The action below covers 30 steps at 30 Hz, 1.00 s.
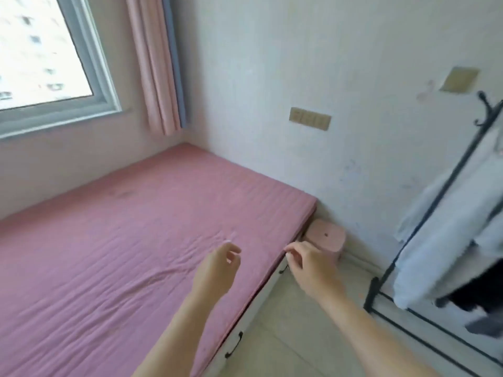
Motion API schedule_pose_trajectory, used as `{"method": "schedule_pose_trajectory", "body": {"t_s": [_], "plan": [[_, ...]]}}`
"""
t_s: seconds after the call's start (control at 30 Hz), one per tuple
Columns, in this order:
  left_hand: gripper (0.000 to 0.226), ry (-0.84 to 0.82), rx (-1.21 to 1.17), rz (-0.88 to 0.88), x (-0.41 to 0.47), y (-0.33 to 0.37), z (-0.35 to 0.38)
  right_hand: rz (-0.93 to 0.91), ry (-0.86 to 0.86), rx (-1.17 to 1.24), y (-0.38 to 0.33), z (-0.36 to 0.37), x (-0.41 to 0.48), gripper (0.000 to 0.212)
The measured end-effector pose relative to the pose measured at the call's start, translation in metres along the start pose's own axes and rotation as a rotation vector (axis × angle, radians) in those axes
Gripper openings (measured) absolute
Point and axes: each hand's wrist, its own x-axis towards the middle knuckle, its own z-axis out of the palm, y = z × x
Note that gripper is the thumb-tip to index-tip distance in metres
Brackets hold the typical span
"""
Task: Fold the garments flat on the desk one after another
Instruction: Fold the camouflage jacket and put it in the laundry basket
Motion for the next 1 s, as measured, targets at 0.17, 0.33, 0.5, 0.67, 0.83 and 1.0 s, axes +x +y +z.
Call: {"method": "schedule_pose_trajectory", "body": {"t_s": [0.17,0.33,0.5,0.67,0.83,1.0], "plan": [[0.009,-0.068,-0.017,0.328,0.015,0.169,-0.001,0.096,0.261,-0.038,0.036,-0.161,-0.02,0.02],[0.012,-0.156,-0.037,0.555,0.003,0.312,0.052,0.208,0.401,-0.061,0.103,-0.278,-0.066,0.022],[0.01,-0.26,-0.007,0.694,-0.039,0.434,0.148,0.329,0.489,-0.063,0.206,-0.368,-0.133,0.022],[0.01,-0.367,-0.041,0.753,-0.076,0.531,0.24,0.431,0.52,-0.114,0.31,-0.439,-0.189,0.023],[0.015,-0.465,-0.051,0.765,-0.09,0.6,0.313,0.531,0.54,-0.146,0.397,-0.492,-0.219,0.024],[0.016,-0.51,-0.037,0.851,-0.073,0.665,0.379,0.625,0.585,-0.169,0.472,-0.533,-0.215,0.024]]}}
